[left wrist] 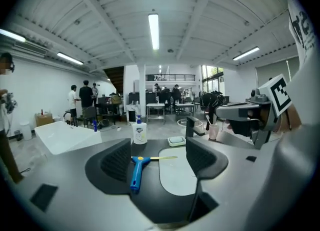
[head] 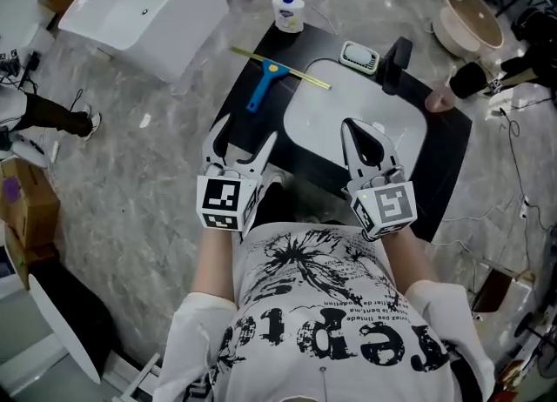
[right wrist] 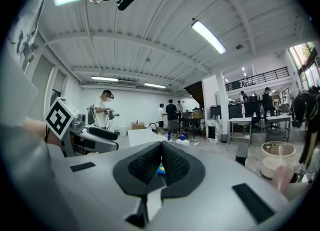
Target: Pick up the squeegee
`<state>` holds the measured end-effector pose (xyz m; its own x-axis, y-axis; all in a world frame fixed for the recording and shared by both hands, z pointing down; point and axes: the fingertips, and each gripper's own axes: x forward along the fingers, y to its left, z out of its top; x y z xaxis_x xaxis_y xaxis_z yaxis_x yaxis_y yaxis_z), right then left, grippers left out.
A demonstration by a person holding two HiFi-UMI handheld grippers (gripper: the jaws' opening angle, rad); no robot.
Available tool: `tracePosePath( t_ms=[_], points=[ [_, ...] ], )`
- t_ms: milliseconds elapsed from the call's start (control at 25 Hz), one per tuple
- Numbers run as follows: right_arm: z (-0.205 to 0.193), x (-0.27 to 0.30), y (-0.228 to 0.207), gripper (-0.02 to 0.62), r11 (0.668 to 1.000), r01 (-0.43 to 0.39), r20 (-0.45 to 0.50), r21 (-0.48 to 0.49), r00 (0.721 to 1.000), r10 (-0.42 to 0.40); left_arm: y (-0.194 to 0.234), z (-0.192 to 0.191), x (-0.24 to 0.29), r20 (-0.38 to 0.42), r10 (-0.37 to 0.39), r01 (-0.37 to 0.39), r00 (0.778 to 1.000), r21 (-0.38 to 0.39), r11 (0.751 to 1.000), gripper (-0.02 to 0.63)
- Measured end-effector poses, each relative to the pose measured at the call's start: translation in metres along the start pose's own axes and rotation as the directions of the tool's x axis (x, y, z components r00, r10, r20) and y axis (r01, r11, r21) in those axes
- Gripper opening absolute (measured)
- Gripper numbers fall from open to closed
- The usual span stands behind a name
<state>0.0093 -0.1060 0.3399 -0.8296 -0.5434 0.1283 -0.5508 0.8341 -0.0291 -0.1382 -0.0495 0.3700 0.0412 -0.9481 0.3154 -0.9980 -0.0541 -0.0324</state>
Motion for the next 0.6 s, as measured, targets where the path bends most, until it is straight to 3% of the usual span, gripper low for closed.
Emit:
tracePosePath(
  t_ms=[280,600],
  points=[
    [-0.025,0.089,-0.031,0.015,0.990,0.140,-0.064,0.035,0.988,-0.137,0.062,-0.042,0.116,-0.144,-0.155,0.149,0.977,-0.049,0.988,0.341],
    [-0.074,0.170,-0.054,0.015,0.966,0.246,-0.152,0.075,0.961,-0.233,0.103,-0.113,0.225,-0.336,-0.266,0.251,0.904,-0.087,0.964,0.341]
  ],
)
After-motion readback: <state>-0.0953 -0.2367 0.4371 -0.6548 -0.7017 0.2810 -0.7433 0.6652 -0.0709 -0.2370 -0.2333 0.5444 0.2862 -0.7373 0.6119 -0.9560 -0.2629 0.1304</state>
